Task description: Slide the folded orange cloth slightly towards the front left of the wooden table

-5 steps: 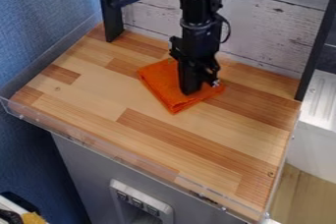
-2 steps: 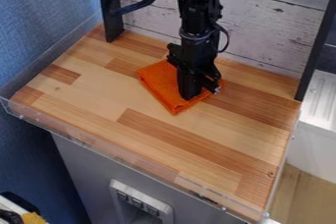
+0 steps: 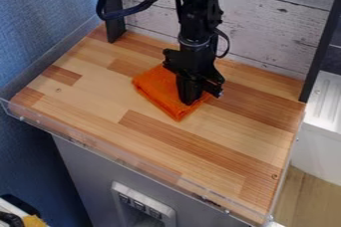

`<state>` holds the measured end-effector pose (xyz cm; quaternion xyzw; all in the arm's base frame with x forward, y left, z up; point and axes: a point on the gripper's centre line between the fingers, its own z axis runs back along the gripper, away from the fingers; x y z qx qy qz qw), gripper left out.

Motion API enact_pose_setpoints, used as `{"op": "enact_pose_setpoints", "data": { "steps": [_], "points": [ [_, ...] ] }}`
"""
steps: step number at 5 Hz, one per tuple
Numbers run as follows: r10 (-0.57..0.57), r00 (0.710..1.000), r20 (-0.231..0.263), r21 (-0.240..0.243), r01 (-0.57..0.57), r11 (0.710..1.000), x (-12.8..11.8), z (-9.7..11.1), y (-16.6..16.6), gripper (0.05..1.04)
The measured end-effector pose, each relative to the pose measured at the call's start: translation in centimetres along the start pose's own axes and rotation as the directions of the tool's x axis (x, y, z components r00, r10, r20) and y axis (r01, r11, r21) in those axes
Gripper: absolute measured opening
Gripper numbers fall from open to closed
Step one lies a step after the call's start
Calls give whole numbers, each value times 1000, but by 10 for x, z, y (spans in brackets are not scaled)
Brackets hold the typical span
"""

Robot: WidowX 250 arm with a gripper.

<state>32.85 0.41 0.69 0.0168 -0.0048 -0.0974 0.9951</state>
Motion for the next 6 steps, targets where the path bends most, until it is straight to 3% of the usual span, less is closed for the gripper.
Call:
{"op": "enact_pose_setpoints", "data": {
  "steps": [2,3,4,5,6],
  "points": [
    [94,996,0,-24,-94,995,-8,1,-1,83],
    [135,991,-21,-35,-136,990,-9,4,1,235],
    [170,984,-61,-42,-173,984,-10,10,-1,482],
    [186,981,-62,-43,-189,981,-3,29,-9,780],
    [198,979,-55,-36,-200,979,4,44,-16,991]
  ]
}}
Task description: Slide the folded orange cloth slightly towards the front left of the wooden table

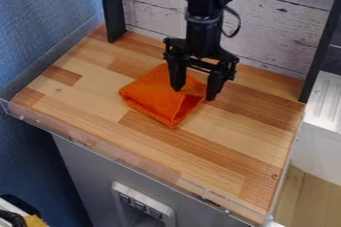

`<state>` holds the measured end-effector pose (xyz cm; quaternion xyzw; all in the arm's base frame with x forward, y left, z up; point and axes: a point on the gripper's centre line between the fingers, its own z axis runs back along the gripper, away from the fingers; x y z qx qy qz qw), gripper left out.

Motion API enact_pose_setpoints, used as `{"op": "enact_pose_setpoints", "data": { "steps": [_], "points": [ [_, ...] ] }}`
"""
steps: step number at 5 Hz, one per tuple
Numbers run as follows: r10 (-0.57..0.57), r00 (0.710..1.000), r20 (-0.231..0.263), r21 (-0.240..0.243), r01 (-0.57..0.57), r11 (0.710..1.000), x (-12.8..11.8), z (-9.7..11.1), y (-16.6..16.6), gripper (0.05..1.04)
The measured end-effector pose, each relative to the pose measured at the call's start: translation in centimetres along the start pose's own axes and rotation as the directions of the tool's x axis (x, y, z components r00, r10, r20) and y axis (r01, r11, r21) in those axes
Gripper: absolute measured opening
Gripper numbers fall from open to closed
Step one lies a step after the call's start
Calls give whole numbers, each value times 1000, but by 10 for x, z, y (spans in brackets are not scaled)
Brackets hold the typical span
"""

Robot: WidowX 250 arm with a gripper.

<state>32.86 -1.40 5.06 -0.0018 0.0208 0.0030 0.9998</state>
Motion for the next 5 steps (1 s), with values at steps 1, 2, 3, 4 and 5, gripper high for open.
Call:
{"op": "enact_pose_setpoints", "data": {
  "steps": [1,2,3,4,5],
  "points": [
    [4,1000,18,10,-4,1000,5,15,-15,995],
    [10,999,47,16,-11,1000,5,28,-28,996],
    [19,999,48,21,-20,1000,3,29,-36,998],
    [18,998,57,21,-20,1000,4,35,-48,998],
    [19,999,48,23,-20,1000,1,35,-58,998]
  ]
}}
